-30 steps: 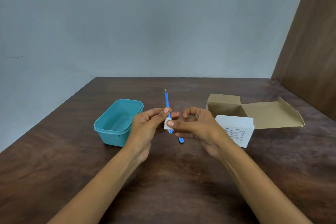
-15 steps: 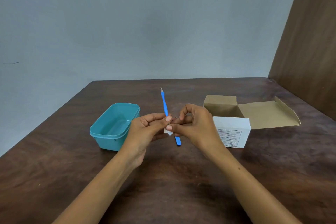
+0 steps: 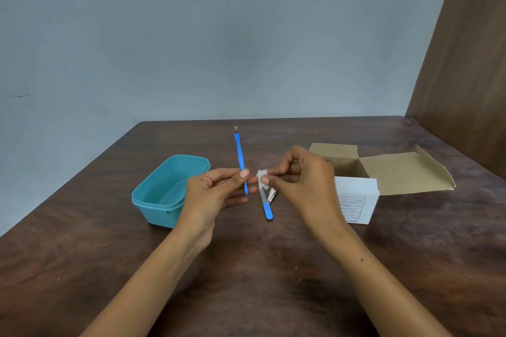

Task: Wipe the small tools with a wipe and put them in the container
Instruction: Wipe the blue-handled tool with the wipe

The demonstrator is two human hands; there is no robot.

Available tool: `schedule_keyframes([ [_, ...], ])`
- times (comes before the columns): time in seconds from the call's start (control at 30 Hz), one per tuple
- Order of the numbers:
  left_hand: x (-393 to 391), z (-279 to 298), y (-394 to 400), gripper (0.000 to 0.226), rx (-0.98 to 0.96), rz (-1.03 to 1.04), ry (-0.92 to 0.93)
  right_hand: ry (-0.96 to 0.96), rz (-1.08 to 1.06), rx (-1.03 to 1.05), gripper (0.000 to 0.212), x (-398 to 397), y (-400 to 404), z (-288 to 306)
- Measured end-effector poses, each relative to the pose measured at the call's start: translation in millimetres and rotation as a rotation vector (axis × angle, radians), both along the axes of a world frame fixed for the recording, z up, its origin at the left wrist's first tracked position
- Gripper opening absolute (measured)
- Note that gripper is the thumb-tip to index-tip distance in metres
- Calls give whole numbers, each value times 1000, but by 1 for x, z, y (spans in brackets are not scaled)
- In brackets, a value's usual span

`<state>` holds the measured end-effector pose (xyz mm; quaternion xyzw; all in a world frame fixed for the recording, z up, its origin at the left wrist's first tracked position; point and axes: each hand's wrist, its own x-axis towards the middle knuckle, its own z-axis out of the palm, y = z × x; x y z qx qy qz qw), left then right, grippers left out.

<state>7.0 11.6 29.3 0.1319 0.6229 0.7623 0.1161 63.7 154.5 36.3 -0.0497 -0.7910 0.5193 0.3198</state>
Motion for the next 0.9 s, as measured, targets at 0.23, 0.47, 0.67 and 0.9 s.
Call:
schedule_keyframes([
  [0.23, 4, -4, 4, 15, -82, -67, 75, 75, -34, -128, 24, 0, 4, 4],
  [0.47, 1, -1, 0, 24, -93, -136, 51, 39, -42, -24, 16, -2, 4, 1],
  [0.67, 0, -2, -1, 22, -96, -96, 94, -23, -6, -61, 20, -3, 5, -2],
  [0.9, -2, -4, 0, 11, -118, -27, 217, -65, 145, -279, 14, -2, 5, -1],
])
